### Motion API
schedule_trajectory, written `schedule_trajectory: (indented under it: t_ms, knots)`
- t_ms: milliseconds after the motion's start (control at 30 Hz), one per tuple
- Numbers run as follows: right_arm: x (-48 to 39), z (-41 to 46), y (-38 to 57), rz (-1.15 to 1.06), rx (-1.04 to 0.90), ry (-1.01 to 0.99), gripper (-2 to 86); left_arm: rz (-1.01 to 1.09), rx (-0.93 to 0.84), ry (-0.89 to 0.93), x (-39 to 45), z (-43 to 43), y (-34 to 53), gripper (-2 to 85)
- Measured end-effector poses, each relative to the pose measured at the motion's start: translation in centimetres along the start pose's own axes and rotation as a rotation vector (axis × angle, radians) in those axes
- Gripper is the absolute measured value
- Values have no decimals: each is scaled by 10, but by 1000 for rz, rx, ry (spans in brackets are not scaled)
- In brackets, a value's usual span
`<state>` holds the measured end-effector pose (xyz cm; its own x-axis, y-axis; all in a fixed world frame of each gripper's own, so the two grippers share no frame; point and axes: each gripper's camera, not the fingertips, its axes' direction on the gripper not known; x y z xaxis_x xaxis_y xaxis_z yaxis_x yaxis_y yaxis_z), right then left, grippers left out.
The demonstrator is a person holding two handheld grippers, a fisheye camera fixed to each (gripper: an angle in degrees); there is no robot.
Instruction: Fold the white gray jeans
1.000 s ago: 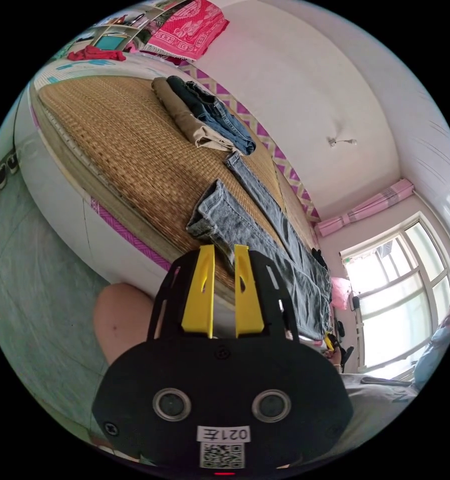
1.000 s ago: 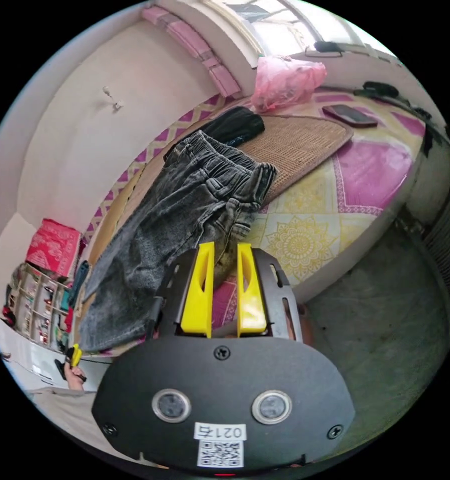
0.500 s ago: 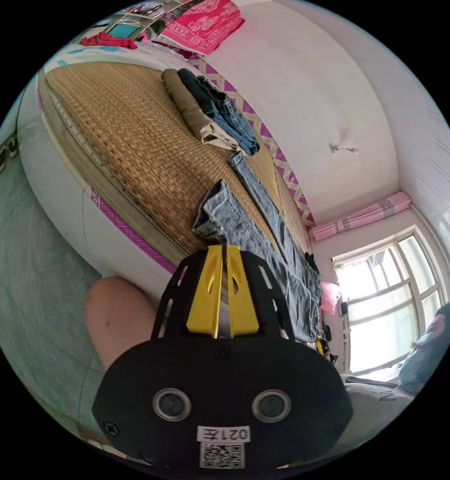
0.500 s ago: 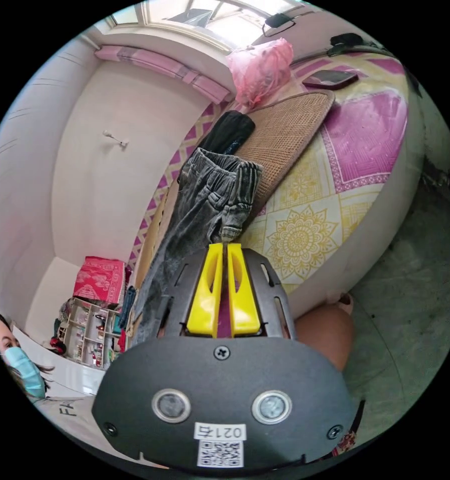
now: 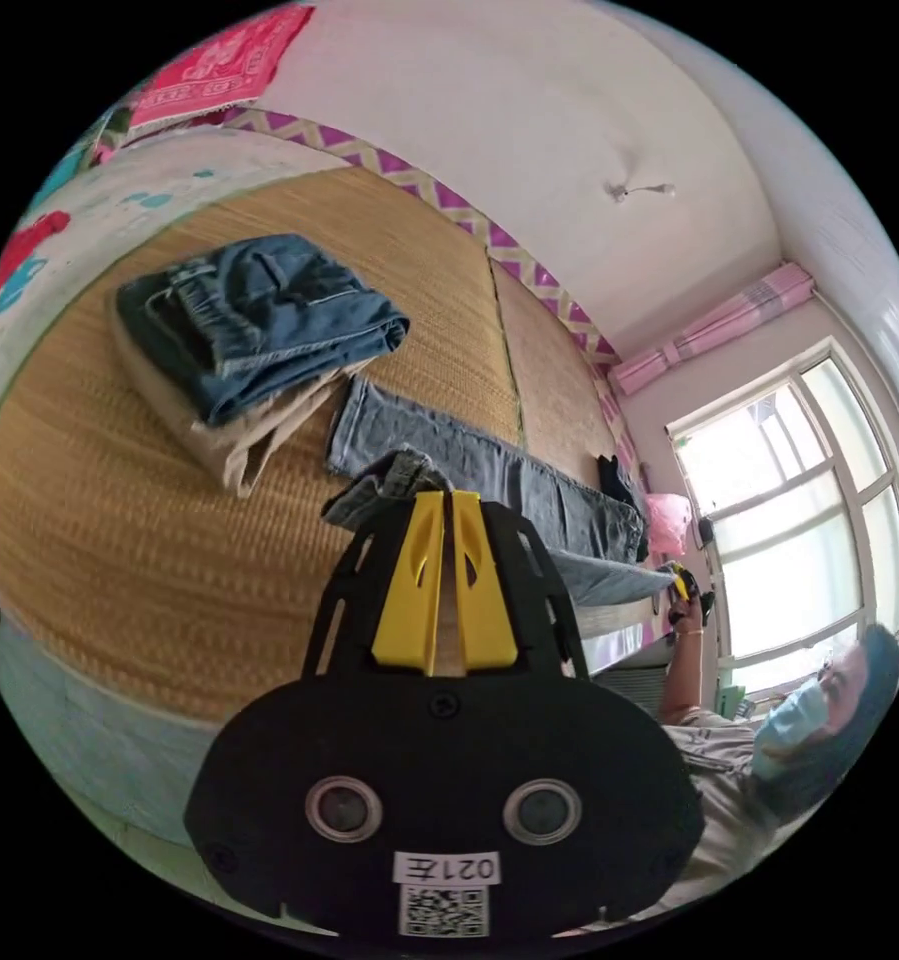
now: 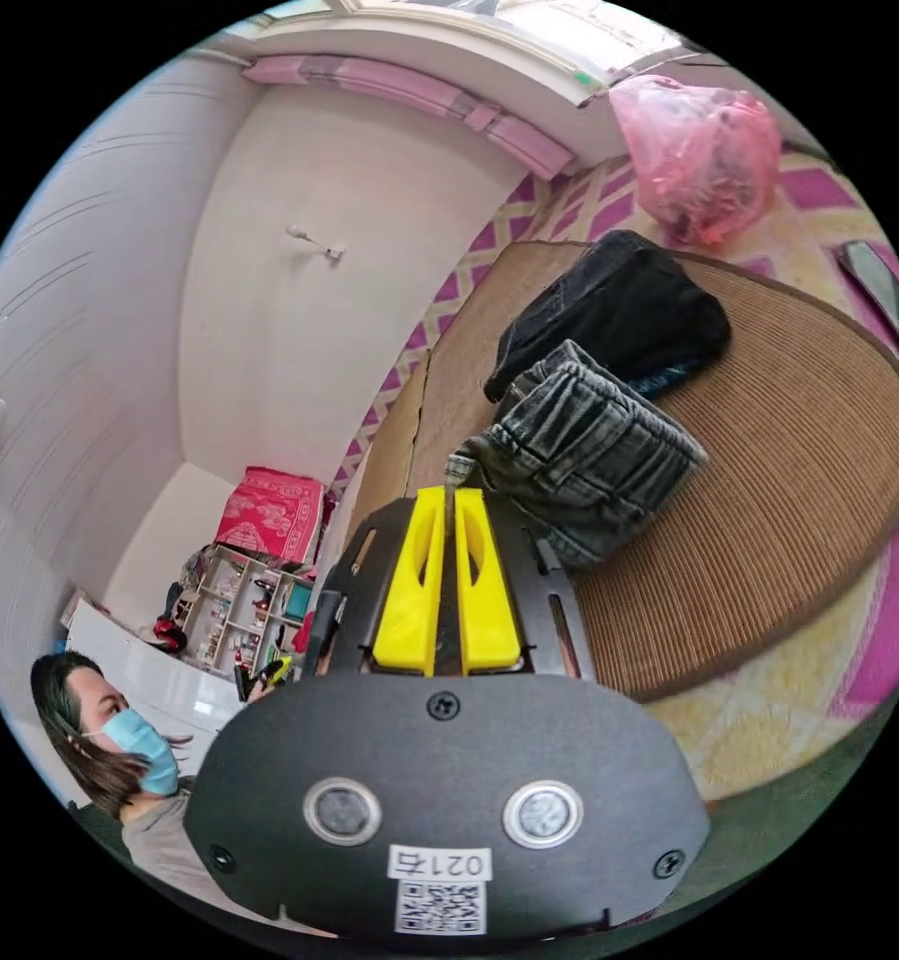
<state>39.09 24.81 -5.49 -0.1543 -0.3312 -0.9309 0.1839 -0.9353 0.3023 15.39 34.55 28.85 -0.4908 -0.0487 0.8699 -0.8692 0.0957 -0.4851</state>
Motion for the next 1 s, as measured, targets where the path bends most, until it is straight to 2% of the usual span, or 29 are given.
schedule_trajectory:
  t_ms: [200,300,433,567,667,767,900,1000]
  knots:
    - [10,119,-99,51,-90,73,15,-78,-156,-69,-24,127,-142,-7]
    - [28,166,-120,105,-91,112,35,-166,-191,-50,-50,176,-158,2]
    - [22,182,-124,60,-97,83,57,-86,-154,-13,-49,171,-156,34]
    - [-17,164,-102,-102,-44,54,35,24,-44,-102,-35,124,-131,53]
    - [-61,166,-79,-263,-50,65,11,163,-110,-103,-7,133,-110,58]
    - [-123,221,-54,-539,-208,145,10,341,-152,-117,42,166,-89,57]
    - [-199,333,-20,-933,-387,387,55,700,-184,-253,127,226,-65,56]
    - [-225,404,-6,-1148,-528,515,73,876,-223,-275,168,269,-60,56]
